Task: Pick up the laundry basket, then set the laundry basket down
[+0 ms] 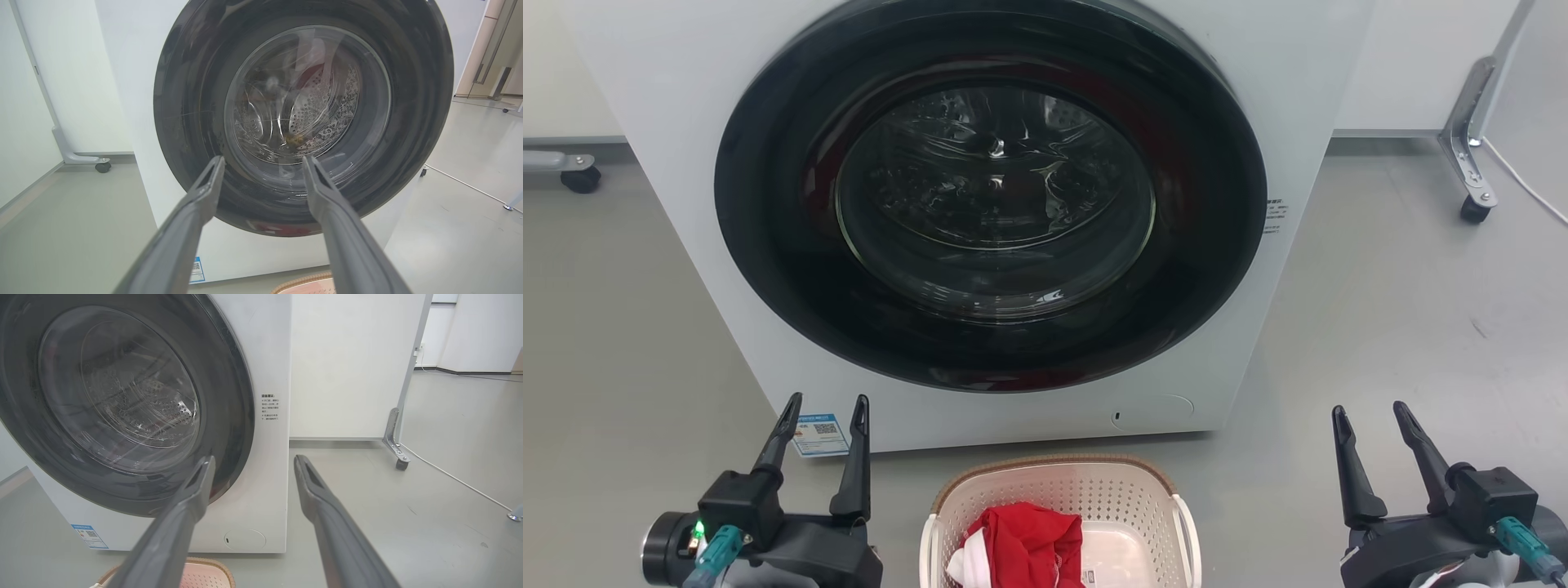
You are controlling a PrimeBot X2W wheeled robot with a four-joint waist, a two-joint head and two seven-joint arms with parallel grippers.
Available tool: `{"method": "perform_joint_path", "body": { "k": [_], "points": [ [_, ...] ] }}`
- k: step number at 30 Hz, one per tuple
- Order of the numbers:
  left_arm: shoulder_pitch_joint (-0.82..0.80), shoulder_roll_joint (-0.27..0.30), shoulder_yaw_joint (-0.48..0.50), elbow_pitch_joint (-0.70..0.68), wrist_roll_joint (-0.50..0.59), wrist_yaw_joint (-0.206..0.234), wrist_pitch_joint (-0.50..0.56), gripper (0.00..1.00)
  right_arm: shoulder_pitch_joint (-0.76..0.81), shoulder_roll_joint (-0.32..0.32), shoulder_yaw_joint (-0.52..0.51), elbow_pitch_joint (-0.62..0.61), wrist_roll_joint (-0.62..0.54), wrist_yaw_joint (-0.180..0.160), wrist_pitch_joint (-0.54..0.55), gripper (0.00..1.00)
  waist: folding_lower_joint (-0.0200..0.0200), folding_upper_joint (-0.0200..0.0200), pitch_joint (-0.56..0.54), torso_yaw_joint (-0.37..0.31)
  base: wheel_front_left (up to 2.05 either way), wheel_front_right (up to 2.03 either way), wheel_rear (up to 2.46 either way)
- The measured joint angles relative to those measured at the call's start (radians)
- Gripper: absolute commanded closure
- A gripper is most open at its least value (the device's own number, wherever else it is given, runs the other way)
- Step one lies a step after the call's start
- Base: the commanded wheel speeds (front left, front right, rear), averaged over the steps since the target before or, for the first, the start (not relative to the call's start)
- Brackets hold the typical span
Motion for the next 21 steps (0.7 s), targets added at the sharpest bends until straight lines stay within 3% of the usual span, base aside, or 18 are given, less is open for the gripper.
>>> {"method": "perform_joint_path", "body": {
  "k": [21],
  "points": [
    [0.004,-0.012,0.021,0.023,0.008,0.008,0.032,0.0,0.001,0.0,-0.022,0.023,0.008,0.013,0.0,0.0,0.0,0.0,0.003,-0.006,0.0,0.0,0.0]
  ]
}}
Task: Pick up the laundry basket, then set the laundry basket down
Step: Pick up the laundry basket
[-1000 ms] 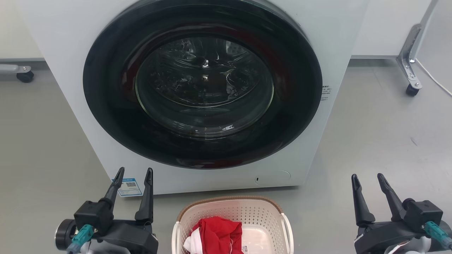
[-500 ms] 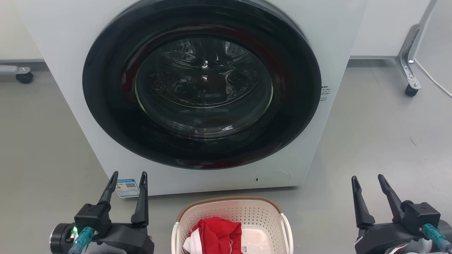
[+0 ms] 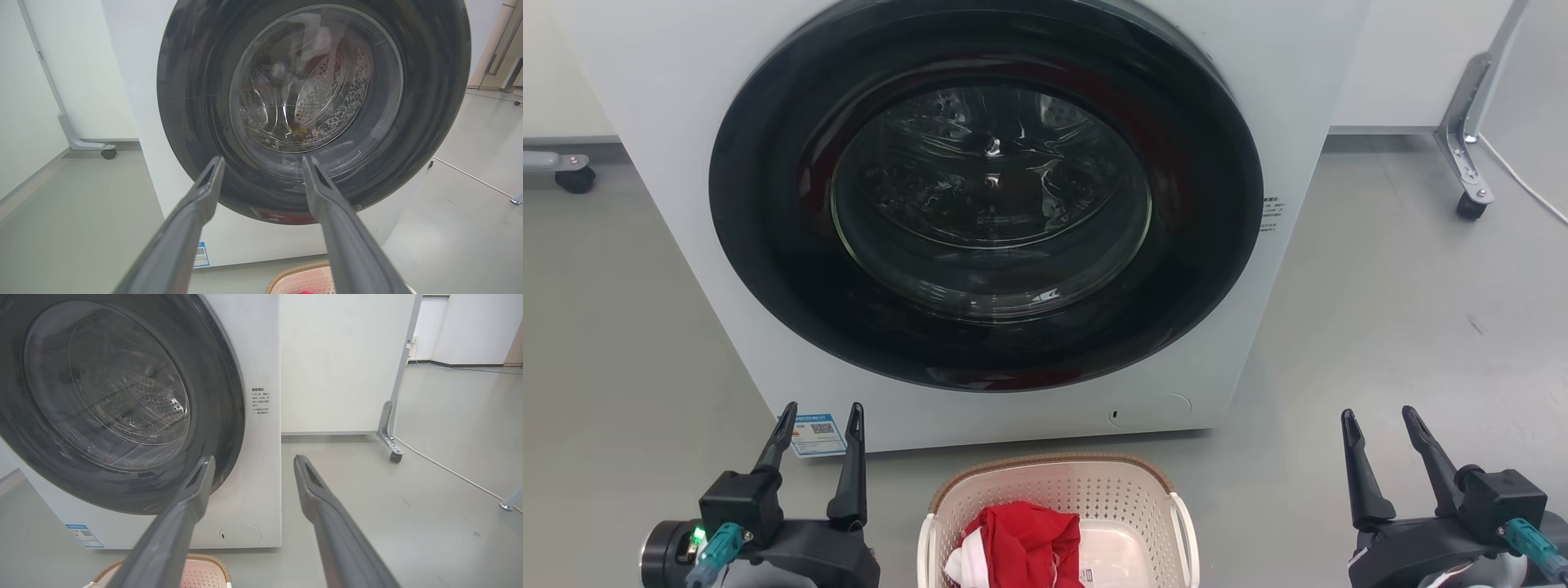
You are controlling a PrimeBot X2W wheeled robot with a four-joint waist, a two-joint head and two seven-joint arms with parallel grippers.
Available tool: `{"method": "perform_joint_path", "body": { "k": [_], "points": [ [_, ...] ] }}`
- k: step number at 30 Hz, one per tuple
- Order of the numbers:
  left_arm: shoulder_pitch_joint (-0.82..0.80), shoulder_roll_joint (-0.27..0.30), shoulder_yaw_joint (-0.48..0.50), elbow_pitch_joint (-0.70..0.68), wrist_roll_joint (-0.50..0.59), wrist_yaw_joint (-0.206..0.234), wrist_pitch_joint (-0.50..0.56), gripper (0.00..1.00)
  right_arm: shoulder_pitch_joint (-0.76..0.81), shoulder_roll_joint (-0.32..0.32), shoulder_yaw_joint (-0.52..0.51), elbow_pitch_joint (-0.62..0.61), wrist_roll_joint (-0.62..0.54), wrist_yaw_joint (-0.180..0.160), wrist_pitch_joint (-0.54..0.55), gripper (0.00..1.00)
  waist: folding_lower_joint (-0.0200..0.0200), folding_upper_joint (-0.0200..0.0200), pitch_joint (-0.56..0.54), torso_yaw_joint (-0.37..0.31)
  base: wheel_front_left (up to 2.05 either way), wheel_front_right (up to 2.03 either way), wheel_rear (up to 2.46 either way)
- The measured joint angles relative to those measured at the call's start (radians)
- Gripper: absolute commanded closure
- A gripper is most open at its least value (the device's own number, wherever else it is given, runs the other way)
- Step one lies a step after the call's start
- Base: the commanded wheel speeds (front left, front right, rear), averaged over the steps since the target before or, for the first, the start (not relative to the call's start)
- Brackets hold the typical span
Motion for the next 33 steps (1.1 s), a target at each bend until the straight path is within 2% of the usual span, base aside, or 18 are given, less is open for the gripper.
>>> {"method": "perform_joint_path", "body": {
  "k": [22,33],
  "points": [
    [0.002,-0.022,0.005,0.003,0.026,0.001,0.013,0.0,0.0,0.012,-0.007,0.007,0.0,0.013,0.0,0.0,-0.0001,-0.0001,0.008,0.003,0.0,0.0,0.0],
    [-0.004,-0.029,-0.002,-0.032,0.032,0.001,0.022,0.0,-0.022,0.023,-0.011,-0.02,0.0,0.015,0.0,0.0,0.0,0.0,0.094,0.007,0.0,0.0,0.0]
  ]
}}
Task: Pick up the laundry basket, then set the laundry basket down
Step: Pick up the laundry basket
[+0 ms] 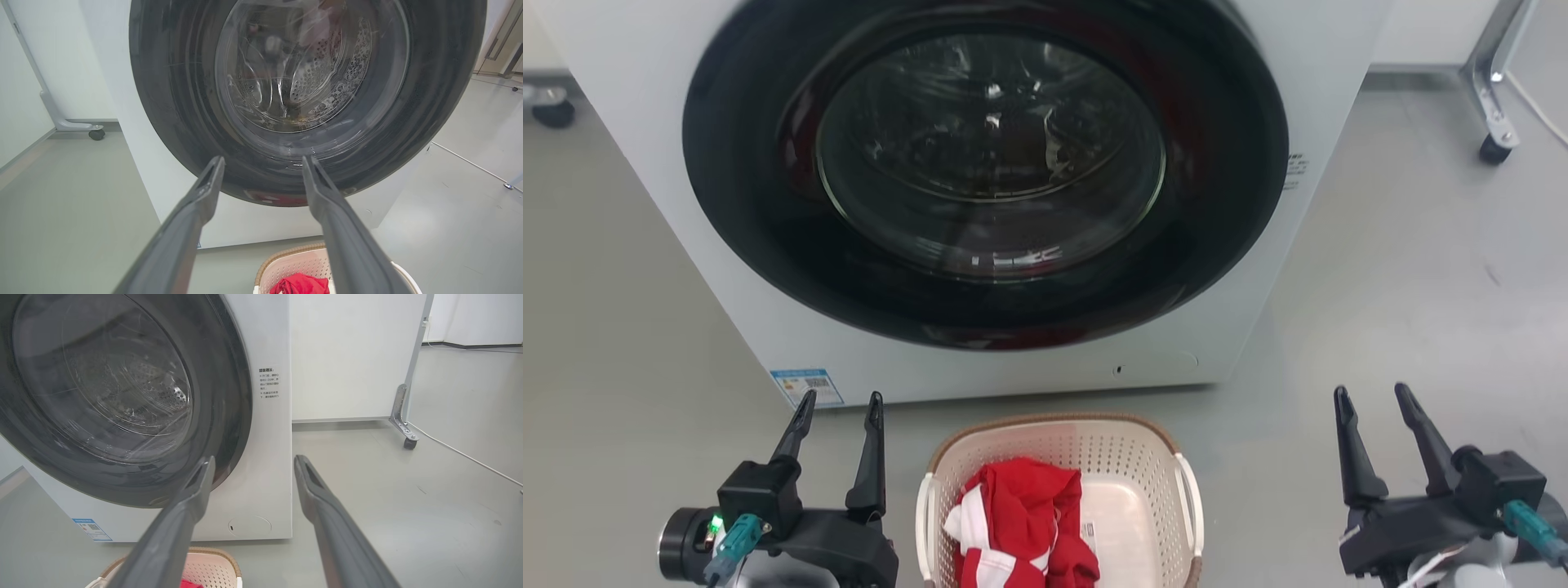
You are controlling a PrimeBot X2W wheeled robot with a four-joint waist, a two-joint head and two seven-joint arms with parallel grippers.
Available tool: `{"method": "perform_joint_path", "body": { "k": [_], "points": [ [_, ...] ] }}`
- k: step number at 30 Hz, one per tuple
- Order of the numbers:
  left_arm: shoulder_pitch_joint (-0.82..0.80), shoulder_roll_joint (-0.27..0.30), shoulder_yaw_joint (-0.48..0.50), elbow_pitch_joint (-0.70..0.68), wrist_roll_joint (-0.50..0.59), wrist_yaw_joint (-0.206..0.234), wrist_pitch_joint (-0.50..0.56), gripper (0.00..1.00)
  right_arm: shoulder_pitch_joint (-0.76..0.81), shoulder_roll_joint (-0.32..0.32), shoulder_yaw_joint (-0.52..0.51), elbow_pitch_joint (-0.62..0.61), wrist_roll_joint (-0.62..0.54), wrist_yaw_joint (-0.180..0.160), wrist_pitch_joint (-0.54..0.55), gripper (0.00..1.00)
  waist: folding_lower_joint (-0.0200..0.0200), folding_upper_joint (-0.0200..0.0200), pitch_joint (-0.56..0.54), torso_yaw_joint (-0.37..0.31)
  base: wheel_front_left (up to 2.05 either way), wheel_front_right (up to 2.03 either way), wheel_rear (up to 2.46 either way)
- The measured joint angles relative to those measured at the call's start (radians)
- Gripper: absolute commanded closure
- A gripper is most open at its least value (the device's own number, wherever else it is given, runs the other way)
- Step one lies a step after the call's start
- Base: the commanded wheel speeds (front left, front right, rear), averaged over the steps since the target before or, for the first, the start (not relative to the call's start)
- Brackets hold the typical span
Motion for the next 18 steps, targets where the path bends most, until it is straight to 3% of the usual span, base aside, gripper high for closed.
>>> {"method": "perform_joint_path", "body": {
  "k": [18],
  "points": [
    [-0.194,-0.017,0.0,0.026,0.006,-0.003,0.034,0.0,-0.174,0.016,-0.001,0.029,-0.002,0.012,0.0,0.0,0.0002,0.0,0.23,-0.003,0.0,0.0,0.0]
  ]
}}
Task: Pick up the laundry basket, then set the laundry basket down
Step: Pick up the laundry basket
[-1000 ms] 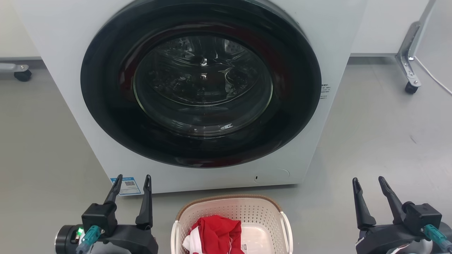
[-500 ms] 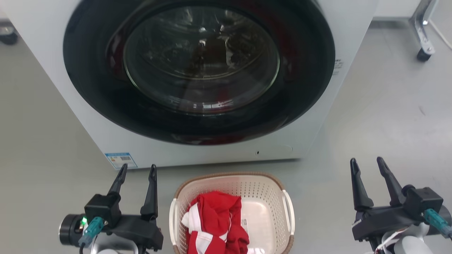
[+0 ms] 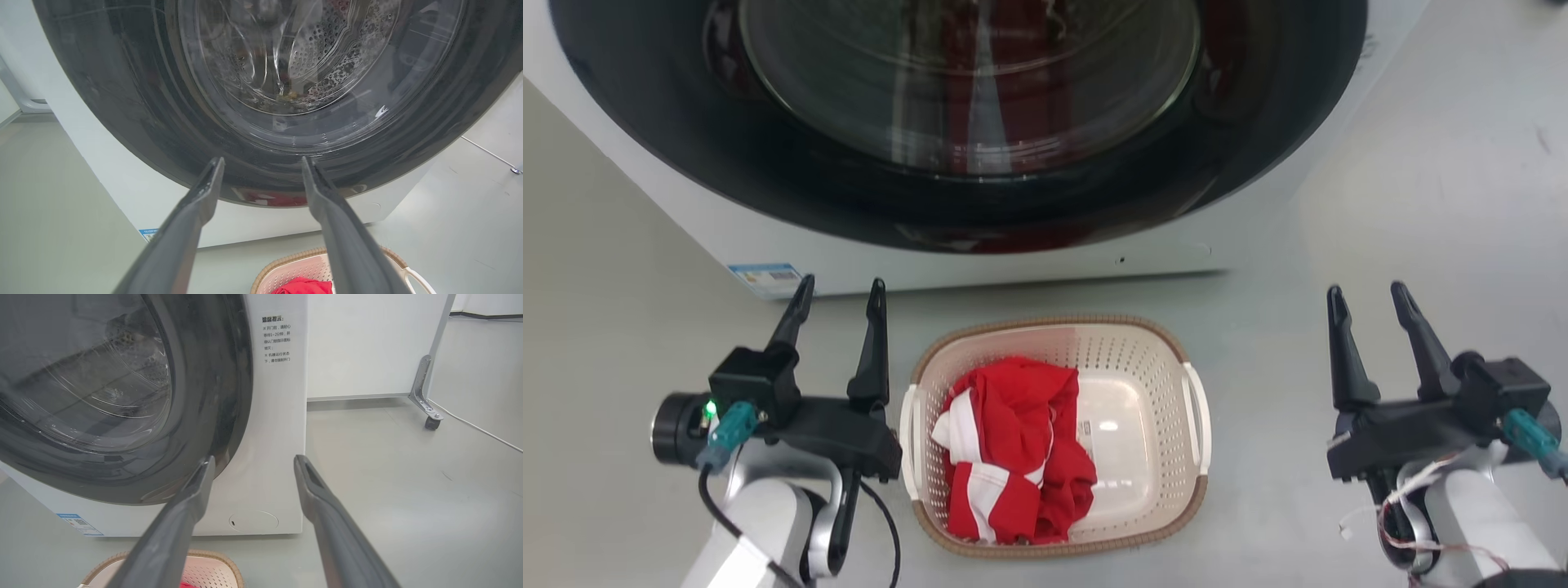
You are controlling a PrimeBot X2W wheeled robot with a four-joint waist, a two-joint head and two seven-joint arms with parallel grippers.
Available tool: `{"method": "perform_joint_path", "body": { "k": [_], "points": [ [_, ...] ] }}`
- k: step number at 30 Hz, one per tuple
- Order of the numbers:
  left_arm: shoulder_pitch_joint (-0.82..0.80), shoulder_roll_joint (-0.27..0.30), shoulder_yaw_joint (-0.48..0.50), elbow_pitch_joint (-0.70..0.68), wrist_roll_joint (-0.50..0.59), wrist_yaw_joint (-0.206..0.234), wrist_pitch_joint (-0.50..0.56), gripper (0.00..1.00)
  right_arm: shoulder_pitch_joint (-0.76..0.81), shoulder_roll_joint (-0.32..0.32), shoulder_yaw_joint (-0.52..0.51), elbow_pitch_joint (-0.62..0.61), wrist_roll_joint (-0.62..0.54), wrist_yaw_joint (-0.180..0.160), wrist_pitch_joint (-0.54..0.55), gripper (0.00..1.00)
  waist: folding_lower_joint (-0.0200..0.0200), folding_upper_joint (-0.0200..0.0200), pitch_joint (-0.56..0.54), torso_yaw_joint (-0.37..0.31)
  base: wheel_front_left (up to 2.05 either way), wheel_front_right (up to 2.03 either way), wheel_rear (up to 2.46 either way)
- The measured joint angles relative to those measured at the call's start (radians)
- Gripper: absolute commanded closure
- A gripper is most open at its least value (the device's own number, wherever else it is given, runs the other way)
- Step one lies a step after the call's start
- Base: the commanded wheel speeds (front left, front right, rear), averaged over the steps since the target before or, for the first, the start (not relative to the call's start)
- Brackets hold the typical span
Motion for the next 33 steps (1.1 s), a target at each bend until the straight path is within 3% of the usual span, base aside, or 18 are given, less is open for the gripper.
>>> {"method": "perform_joint_path", "body": {
  "k": [17,33],
  "points": [
    [-0.258,-0.019,0.0,0.207,-0.01,-0.058,0.056,0.0,-0.273,0.015,0.04,0.147,-0.034,0.028,0.003,0.0,0.0001,0.0001,0.262,0.005,0.0,0.0,0.0],
    [-0.345,-0.06,-0.011,0.47,-0.062,-0.131,0.094,0.0,-0.374,0.072,0.087,0.366,-0.041,0.053,0.003,0.0,-0.0001,0.0,0.406,0.006,0.0,0.0,0.0]
  ]
}}
